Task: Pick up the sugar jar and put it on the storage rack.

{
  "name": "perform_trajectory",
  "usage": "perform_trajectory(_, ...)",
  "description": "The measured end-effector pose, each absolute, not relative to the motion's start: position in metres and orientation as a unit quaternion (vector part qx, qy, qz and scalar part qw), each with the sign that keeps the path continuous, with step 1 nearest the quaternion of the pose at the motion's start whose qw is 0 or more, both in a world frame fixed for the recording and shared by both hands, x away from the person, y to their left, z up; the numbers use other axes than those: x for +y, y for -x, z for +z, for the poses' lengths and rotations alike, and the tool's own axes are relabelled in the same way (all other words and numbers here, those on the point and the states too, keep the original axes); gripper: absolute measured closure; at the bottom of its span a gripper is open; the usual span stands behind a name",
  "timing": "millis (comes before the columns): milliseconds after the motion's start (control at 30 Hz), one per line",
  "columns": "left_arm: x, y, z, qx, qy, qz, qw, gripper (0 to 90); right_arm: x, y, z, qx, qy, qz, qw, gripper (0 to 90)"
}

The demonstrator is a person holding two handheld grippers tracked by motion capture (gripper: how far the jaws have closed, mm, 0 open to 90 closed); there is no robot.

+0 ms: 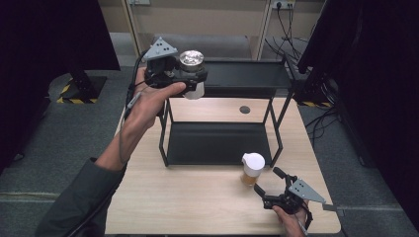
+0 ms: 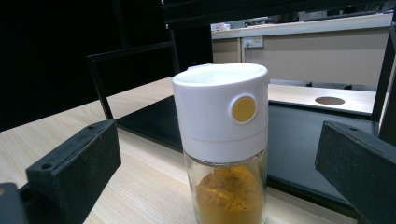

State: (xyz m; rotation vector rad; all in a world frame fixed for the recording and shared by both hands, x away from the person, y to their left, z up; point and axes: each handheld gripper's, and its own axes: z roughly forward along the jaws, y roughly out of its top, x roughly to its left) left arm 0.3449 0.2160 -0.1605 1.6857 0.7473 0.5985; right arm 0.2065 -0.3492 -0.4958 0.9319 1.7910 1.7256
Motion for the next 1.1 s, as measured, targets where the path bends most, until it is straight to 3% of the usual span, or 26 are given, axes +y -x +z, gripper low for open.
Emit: perform_trajectory(1100,0.189,-0.392,-0.172,0.394,-0.673,0.316,0.54,31.3,-0.349,-0.208,-0.497,0.656,-0.34,0.631,0.238,0.5)
